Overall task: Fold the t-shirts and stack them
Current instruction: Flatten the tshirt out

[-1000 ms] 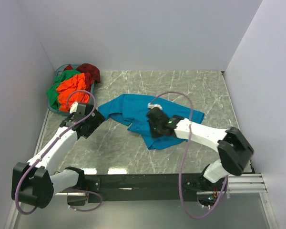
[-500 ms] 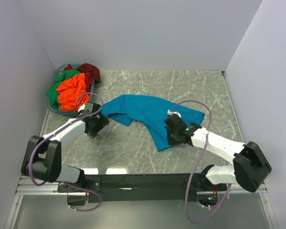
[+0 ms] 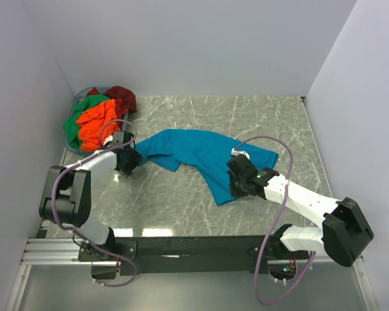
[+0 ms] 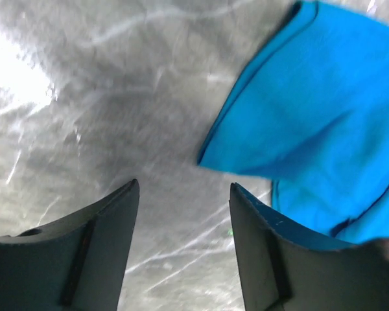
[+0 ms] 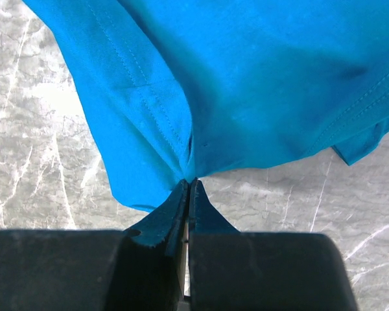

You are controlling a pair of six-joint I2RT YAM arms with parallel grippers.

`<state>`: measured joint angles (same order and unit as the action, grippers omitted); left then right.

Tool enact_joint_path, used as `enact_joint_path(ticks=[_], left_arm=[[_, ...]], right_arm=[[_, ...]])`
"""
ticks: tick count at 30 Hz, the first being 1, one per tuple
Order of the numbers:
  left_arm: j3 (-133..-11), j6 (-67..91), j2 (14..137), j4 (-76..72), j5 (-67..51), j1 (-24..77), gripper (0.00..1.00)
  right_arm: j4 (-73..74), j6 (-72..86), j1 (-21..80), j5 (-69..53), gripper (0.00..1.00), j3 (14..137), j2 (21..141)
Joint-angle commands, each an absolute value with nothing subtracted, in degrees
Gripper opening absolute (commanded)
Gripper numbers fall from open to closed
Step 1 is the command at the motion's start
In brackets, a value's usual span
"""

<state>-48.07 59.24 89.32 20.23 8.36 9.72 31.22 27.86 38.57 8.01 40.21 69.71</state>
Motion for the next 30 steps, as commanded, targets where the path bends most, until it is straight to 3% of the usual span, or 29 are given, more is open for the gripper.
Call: enact_joint_path(ticks=[1, 18, 22, 24, 25, 30], left_arm=[[-50.97, 59.59, 91.23, 17.93, 8.00, 8.70, 0.62], [-56.78, 56.52, 100.98, 18.55, 5.28, 8.44, 0.42], [-56.60, 56.16, 102.04, 18.46, 4.66, 8.61, 0.17], [-56.69, 55.81, 102.91, 18.63, 4.31, 8.79, 0.14], [-56.78, 55.72, 103.18, 18.63, 4.31, 8.79, 0.02], [-56.34, 54.93, 102.48, 17.93, 3.69, 8.96, 0.01]], right_arm=[[32.34, 27.95, 38.06, 9.14, 0.00, 42.80, 69.08], [30.85, 28.74, 37.97, 9.05, 0.00, 43.15, 69.52], [30.76, 28.57, 37.97, 9.40, 0.00, 43.07, 69.17], [30.67, 28.57, 37.88, 9.67, 0.00, 42.89, 69.17], [30.76, 28.48, 37.97, 9.75, 0.00, 42.98, 69.17], [31.20, 28.65, 37.88, 11.16, 0.00, 42.80, 68.73]])
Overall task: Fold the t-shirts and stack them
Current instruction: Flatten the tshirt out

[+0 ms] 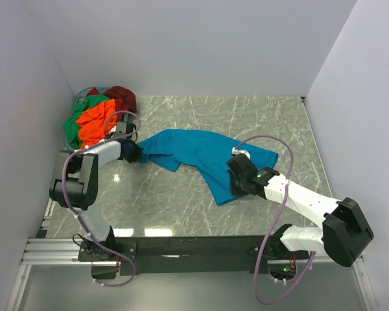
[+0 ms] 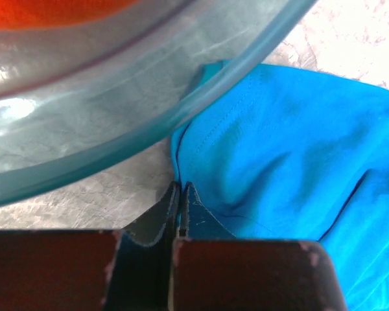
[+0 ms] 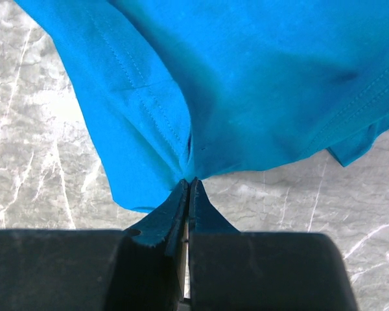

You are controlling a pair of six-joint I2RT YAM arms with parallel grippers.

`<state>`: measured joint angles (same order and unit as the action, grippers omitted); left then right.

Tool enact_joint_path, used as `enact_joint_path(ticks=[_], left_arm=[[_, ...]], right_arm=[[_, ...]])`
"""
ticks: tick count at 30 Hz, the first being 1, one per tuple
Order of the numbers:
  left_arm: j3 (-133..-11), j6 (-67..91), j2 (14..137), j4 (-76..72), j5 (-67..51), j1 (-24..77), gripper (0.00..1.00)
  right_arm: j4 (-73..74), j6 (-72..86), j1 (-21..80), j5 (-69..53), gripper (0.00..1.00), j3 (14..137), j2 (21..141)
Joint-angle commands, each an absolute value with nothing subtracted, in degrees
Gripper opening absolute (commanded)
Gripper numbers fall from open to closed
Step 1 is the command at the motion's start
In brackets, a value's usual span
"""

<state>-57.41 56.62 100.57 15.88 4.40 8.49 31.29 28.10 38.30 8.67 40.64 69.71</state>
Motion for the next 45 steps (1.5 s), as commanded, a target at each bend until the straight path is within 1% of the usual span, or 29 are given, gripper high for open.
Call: enact_joint_path(ticks=[1, 4, 8, 9, 13, 19, 23, 27, 29, 32, 36, 37, 39, 40, 41, 42, 43, 44, 45], left_arm=[[-56.42, 54.67, 101.96, 17.76, 3.60, 9.14, 0.01], [-57.13, 54.75, 97.75, 18.98, 6.66, 10.28, 0.01], [-58.79, 55.19, 88.80, 20.99, 11.50, 12.74, 0.01], [-60.10, 55.63, 87.64, 21.79, 12.21, 13.09, 0.01], [-62.66, 56.95, 82.19, 24.17, 14.76, 14.24, 0.01], [-67.49, 58.10, 74.28, 23.38, 16.35, 14.24, 0.01], [-71.10, 58.19, 69.62, 19.87, 14.77, 14.33, 0.01], [-77.16, 57.31, 67.07, 19.51, 14.41, 14.33, 0.01], [-79.09, 56.78, 65.14, 19.25, 14.41, 14.33, 0.01], [-82.78, 56.08, 61.63, 16.80, 11.62, 14.41, 0.01], [-86.74, 54.94, 56.87, 15.38, 10.63, 14.41, 0.01], [-87.79, 54.67, 56.08, 15.90, 11.16, 14.41, 0.01], [-90.87, 54.06, 53.88, 16.87, 12.04, 14.33, 0.01], [-91.75, 53.70, 53.27, 17.05, 11.69, 14.41, 0.01], [-93.76, 53.27, 52.13, 17.22, 11.25, 14.33, 0.01], [-94.74, 53.00, 51.25, 17.66, 9.86, 14.41, 0.01], [-95.70, 52.91, 51.24, 17.75, 8.97, 14.41, 0.01], [-97.71, 52.56, 50.54, 17.93, 8.09, 14.41, 0.01], [-98.95, 52.47, 50.36, 18.28, 6.43, 14.33, 0.01]], right_arm=[[31.38, 28.74, 37.88, 11.51, 0.00, 42.89, 68.64], [31.81, 29.53, 37.97, 14.49, 0.00, 44.29, 67.59], [33.57, 32.16, 37.88, 22.66, 0.00, 48.76, 64.26], [34.36, 32.34, 37.79, 26.42, 0.00, 49.65, 63.47], [36.21, 31.73, 37.62, 33.99, 0.00, 55.01, 59.95], [37.26, 26.37, 36.91, 44.18, 0.00, 63.01, 55.47], [36.66, 21.82, 36.74, 46.83, 0.00, 68.71, 53.09], [35.07, 16.10, 36.74, 49.48, 0.00, 75.31, 50.10], [33.67, 11.54, 36.65, 48.35, 0.00, 79.00, 47.73], [34.35, 8.53, 36.74, 41.77, 0.00, 85.85, 45.71], [36.20, 6.16, 36.83, 28.08, 0.00, 95.25, 44.21], [37.17, 5.20, 36.65, 25.08, 0.00, 100.32, 44.64], [40.33, 4.49, 36.74, 20.24, 0.00, 105.88, 45.61], [41.65, 3.61, 36.65, 14.39, 0.00, 112.09, 47.01], [44.36, 3.43, 36.65, 11.89, 0.00, 115.28, 47.89], [45.43, 3.25, 36.74, 6.82, 0.00, 121.14, 49.47], [46.57, 3.25, 36.74, 6.77, 0.00, 123.98, 50.18], [48.41, 2.99, 36.74, 1.89, 0.00, 126.45, 50.88], [49.04, 3.25, 36.74, 0.45, 0.00, 128.74, 51.41]])
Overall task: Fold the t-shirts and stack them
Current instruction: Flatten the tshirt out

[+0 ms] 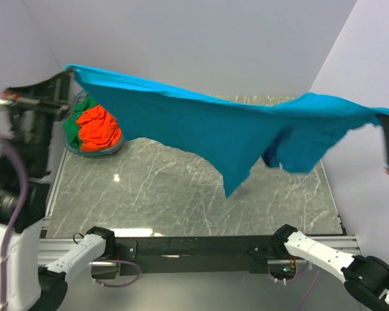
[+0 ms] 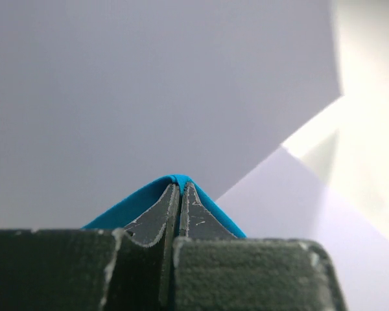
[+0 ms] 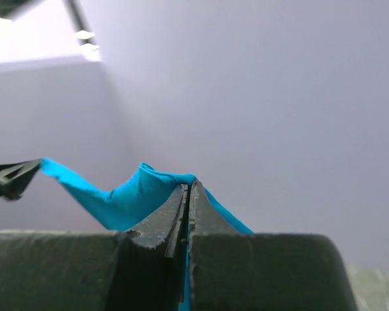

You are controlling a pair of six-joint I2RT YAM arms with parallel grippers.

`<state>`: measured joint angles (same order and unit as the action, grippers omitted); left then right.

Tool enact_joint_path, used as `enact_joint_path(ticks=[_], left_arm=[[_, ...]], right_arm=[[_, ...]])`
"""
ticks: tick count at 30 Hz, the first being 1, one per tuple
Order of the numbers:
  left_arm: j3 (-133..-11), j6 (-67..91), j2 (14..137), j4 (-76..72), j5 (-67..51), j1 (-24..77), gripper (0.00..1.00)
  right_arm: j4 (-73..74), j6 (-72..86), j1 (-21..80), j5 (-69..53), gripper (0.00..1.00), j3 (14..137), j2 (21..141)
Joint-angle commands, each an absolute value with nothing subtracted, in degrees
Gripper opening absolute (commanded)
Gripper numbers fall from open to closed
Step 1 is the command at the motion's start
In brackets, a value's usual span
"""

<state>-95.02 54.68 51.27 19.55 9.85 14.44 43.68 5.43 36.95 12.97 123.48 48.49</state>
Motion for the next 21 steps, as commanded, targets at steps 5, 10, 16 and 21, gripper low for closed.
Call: enact_joint_path(ticks=[5, 10, 16, 21], left_arm=[[-104.15, 52.03, 49.57, 20.65, 5.45, 14.33, 0.01], [-101.96, 52.73, 49.92, 20.13, 5.19, 14.33, 0.01], [-90.28, 55.19, 53.95, 15.74, 5.79, 14.33, 0.01], [-82.45, 56.16, 65.36, 13.72, 11.15, 14.41, 0.01]], right_arm=[[47.82, 3.60, 36.48, -4.22, 0.00, 132.28, 49.84], [48.08, 0.80, 36.48, 3.49, 0.00, 128.08, 48.25], [39.91, -2.69, 36.56, 28.31, 0.00, 110.00, 48.42], [28.31, -10.98, 33.60, 47.20, 0.00, 97.04, 58.06]])
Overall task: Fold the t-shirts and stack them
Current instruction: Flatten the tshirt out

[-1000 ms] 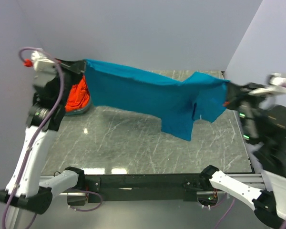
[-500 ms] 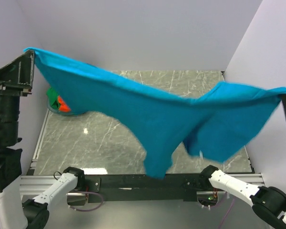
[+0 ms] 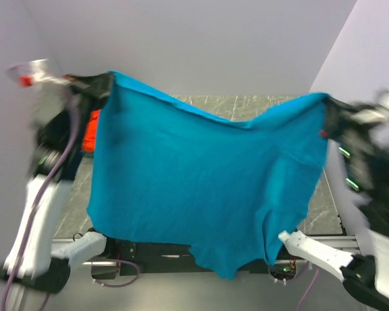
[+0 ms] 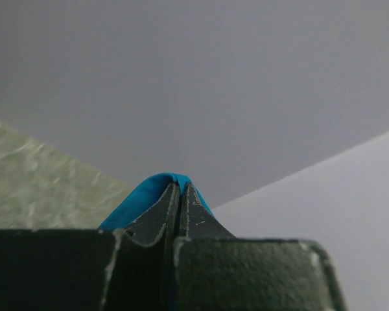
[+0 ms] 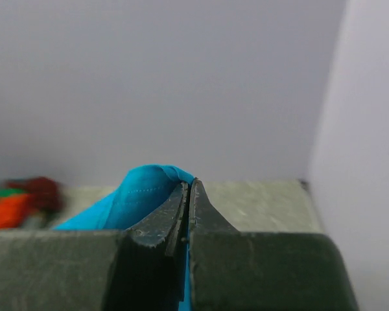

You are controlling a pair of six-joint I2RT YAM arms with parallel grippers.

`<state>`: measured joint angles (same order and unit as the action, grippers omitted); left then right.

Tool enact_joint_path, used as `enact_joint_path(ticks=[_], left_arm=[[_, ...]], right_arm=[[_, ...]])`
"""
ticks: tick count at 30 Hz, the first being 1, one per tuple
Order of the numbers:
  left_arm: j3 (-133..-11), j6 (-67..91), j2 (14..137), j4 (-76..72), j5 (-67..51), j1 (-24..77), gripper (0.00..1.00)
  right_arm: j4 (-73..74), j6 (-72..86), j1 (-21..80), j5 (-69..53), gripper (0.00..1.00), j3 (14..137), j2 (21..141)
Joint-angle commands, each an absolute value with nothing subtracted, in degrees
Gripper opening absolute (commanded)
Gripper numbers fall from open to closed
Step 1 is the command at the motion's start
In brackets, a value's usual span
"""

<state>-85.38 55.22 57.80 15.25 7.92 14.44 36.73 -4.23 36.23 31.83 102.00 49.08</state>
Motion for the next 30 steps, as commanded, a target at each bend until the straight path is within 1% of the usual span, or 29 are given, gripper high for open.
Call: enact_joint_path(ticks=[1, 2, 3, 4, 5, 6, 7, 8, 9, 10, 11, 13, 15, 16, 18, 20, 23, 26, 30], left_arm=[[-81.75, 56.77, 70.87, 13.45, 10.90, 14.33, 0.01], [-81.91, 56.86, 73.97, 13.45, 10.38, 14.24, 0.01], [-82.18, 56.95, 76.96, 13.45, 9.85, 14.24, 0.01], [-82.35, 57.04, 82.91, 12.06, 9.76, 14.24, 0.01], [-83.05, 57.04, 86.10, 11.52, 10.10, 14.24, 0.01], [-83.84, 57.30, 89.26, 11.25, 10.19, 14.24, 0.01], [-86.28, 56.52, 95.82, 10.55, 10.28, 14.24, 0.01], [-87.96, 56.34, 99.11, 10.98, 10.46, 14.24, 0.01], [-89.81, 56.25, 102.53, 11.07, 10.46, 14.15, 0.01], [-93.74, 55.64, 108.92, 10.99, 10.98, 14.15, 0.01], [-96.13, 55.63, 112.20, 11.77, 10.73, 14.06, 0.01], [-102.61, 54.33, 120.79, 11.43, 9.76, 13.89, 0.01], [-106.42, 53.53, 125.66, 10.46, 9.67, 13.97, 0.01], [-110.44, 53.44, 129.86, 11.07, 9.75, 13.80, 0.01], [-114.24, 53.26, 133.40, 11.86, 8.71, 13.28, 0.01], [-117.85, 53.26, 136.92, 12.22, 8.88, 13.01, 0.01], [-118.13, 53.70, 138.34, 11.17, 7.21, 12.13, 0.01], [-115.14, 53.18, 137.20, 8.53, 6.33, 11.78, 0.01], [-113.21, 52.03, 135.62, 8.52, 5.72, 11.60, 0.00]], right_arm=[[27.95, -10.20, 31.75, 42.24, 0.00, 95.20, 59.84], [27.34, -9.59, 28.16, 38.10, 0.00, 94.40, 61.59], [26.46, -8.88, 22.12, 34.32, 0.00, 93.26, 65.00], [24.71, -8.79, 19.28, 30.28, 0.00, 90.12, 66.87], [22.35, -8.62, 17.42, 26.49, 0.00, 89.13, 69.06], [21.98, -8.61, 14.71, 24.37, 0.00, 88.95, 74.39], [21.71, -9.05, 13.81, 22.69, 0.00, 89.21, 77.23], [20.66, -9.05, 13.10, 21.37, 0.00, 89.82, 80.13], [20.13, -9.49, 12.31, 17.88, 0.00, 90.35, 86.07], [20.04, -10.10, 11.35, 16.89, 0.00, 92.87, 89.44], [20.47, -10.19, 10.82, 15.48, 0.00, 94.64, 95.82], [22.93, -10.46, 10.11, 15.55, 0.00, 102.19, 102.62], [26.18, -10.81, 9.67, 16.08, 0.00, 107.20, 111.04], [26.63, -11.42, 9.58, 16.00, 0.00, 111.32, 113.53], [27.59, -11.69, 9.32, 16.35, 0.00, 115.81, 118.88], [28.03, -11.78, 9.23, 16.44, 0.00, 117.68, 121.37], [27.69, -11.52, 9.32, 15.21, 0.00, 118.22, 123.22], [27.25, -10.90, 9.32, 13.37, 0.00, 115.58, 122.17], [27.07, -9.76, 9.32, 11.17, 0.00, 108.92, 117.35]])
